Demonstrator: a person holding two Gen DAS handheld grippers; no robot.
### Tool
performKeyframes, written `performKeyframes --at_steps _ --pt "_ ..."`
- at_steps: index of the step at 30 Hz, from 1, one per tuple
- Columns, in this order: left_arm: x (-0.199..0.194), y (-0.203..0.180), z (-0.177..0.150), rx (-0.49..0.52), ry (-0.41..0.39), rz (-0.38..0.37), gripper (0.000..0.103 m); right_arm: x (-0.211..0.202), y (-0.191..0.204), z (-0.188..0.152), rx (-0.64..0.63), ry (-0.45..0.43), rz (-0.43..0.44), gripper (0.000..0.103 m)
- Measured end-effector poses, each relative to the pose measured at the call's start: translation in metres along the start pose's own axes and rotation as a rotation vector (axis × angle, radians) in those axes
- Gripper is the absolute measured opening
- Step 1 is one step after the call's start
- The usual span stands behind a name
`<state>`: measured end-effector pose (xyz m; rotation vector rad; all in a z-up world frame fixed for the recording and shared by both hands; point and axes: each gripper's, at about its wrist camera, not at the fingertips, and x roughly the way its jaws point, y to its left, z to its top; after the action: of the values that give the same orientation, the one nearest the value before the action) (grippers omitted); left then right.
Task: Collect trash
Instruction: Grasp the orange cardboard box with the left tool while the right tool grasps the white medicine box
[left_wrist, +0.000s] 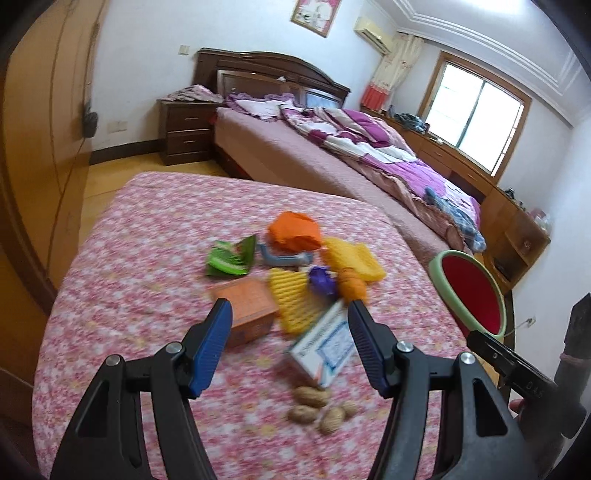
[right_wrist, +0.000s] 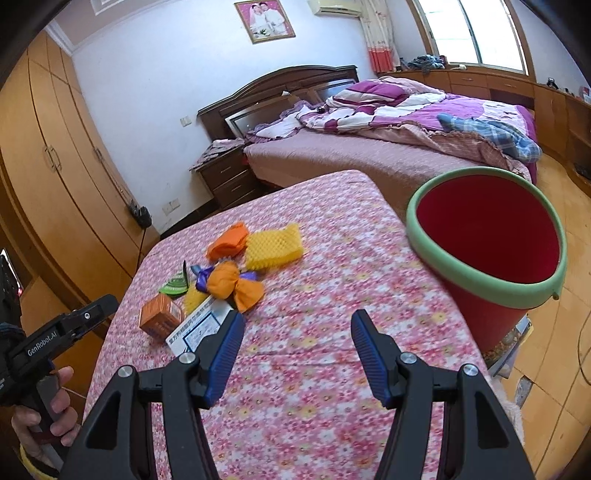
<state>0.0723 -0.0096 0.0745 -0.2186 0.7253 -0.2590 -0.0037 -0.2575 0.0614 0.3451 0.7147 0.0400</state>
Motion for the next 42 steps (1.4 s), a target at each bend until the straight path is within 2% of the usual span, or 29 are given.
performKeyframes --at_steps 10,15,22,30,33,37,42 --pt "0.012 0.049 -0.012 -0.07 0.021 0.105 0.065 0.024 0.012 -0.015 -0.015 0.067 -0.001 0.063" --pt "0.033 0.051 -0.016 -0.079 0.056 0.088 0.065 0.033 0.01 -0.018 -0.011 0.089 -0.005 0.063" --pt "0.059 0.035 -0.014 -0.058 0.075 0.062 0.068 0.041 0.002 -0.021 0.008 0.106 -0.014 0.063" --pt "0.097 0.02 -0.01 -0.035 0.109 0.131 0.069 0.045 -0.008 -0.024 0.027 0.12 -0.014 0.063" --pt "0.1 0.022 -0.011 -0.065 0.105 0.132 0.068 0.046 -0.009 -0.024 0.028 0.123 -0.014 0.063" --pt "0.099 0.029 -0.012 -0.09 0.106 0.128 0.061 0.052 -0.008 -0.024 0.025 0.135 -0.011 0.063" --pt "0.083 0.032 -0.011 -0.077 0.071 0.082 0.06 0.058 0.004 -0.023 0.0 0.149 0.001 0.063"
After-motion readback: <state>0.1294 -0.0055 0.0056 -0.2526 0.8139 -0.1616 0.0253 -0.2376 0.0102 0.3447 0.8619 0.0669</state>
